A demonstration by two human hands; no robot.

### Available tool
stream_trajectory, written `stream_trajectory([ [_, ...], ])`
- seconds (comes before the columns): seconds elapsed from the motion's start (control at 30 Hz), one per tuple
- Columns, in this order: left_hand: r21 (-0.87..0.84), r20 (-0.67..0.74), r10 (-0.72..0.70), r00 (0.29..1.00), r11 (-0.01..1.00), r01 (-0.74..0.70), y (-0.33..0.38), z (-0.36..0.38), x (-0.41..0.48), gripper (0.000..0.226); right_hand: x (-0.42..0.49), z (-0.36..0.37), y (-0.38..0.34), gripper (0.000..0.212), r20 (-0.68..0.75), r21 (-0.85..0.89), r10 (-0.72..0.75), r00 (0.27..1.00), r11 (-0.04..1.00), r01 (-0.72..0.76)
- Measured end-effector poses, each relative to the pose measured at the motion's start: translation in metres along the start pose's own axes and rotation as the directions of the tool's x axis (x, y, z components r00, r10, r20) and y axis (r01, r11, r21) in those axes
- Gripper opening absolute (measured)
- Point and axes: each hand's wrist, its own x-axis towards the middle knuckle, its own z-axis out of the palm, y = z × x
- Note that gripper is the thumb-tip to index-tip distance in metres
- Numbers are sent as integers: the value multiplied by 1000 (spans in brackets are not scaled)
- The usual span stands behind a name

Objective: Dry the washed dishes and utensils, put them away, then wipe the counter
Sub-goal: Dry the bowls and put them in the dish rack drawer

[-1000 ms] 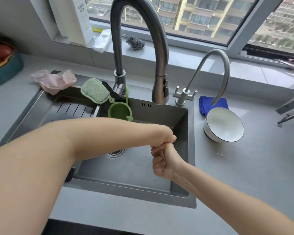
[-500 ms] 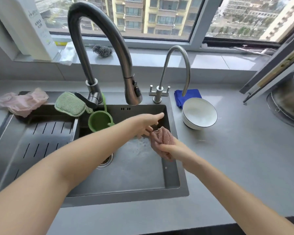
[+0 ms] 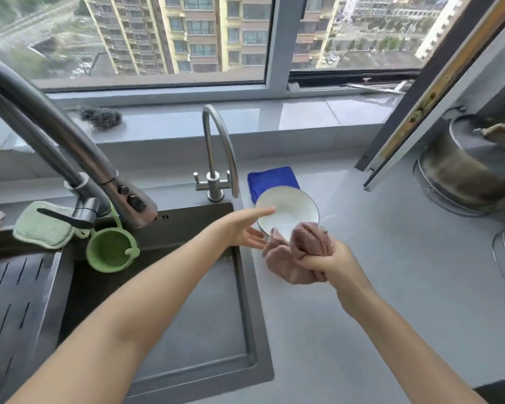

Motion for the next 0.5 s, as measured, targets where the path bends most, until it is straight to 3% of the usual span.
stream_trajectory([
  [0.1, -51, -81, 16, 997, 998, -20, -1, 19, 10, 41, 12, -35, -16, 40, -94, -7, -45, 995, 999, 44],
  [0.23, -49, -189, 70, 980, 996, -80, -6, 26, 22, 52, 30, -57, -25, 68, -210, 6, -104, 972, 994, 108],
  [0.37, -101, -210, 72, 975, 990, -95, -10, 25, 9, 53, 44, -54, -30, 62, -262, 18, -209, 942, 975, 222],
  [0.5, -160, -218, 82, 972, 980, -119, -23, 16, -21, 53, 47, -23, -29, 62, -177, -91, -303, 937, 952, 291],
])
